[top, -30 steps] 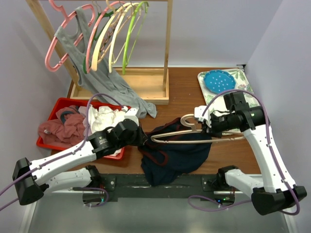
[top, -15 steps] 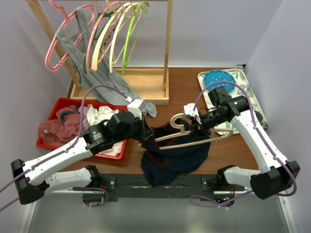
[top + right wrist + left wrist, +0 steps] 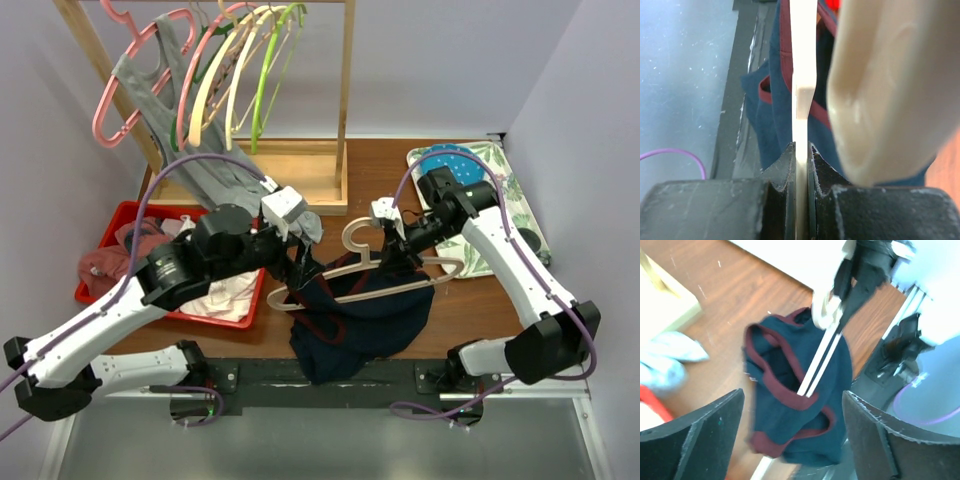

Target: Place the tank top on the hanger

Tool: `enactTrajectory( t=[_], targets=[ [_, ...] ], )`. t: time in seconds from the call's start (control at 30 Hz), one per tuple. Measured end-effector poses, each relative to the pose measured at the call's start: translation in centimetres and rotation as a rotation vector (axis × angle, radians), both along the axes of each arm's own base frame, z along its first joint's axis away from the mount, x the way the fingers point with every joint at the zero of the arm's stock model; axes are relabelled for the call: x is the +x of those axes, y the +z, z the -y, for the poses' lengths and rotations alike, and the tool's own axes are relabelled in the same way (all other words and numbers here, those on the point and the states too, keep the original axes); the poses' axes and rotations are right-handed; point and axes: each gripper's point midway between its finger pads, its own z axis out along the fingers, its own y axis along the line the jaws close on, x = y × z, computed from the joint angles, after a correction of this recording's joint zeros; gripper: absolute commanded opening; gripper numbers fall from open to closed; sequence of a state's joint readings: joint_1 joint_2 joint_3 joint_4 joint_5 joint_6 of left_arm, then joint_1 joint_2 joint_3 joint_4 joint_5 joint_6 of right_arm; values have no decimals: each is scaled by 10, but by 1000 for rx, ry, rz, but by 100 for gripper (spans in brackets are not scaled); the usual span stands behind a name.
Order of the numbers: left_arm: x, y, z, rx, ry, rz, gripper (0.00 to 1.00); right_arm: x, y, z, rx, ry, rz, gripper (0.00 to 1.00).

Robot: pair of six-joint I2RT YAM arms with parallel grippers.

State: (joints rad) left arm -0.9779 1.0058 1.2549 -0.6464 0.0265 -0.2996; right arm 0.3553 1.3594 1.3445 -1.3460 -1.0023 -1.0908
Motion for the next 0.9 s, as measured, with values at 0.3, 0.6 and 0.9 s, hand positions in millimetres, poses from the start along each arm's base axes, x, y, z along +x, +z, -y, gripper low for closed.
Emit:
enactTrajectory(
  t=[0.3,0.6,0.9],
  targets=[
    [-31,-33,-8,164,-352,205,92,16,3,-13,86,92,84,0],
    [-25,-93,23,279,-498,119,71,15,1,-19,125,158,144,0],
    [-14,-109,30,256,-436,111,0,8,-9,-16,116,179,134,1]
  ],
)
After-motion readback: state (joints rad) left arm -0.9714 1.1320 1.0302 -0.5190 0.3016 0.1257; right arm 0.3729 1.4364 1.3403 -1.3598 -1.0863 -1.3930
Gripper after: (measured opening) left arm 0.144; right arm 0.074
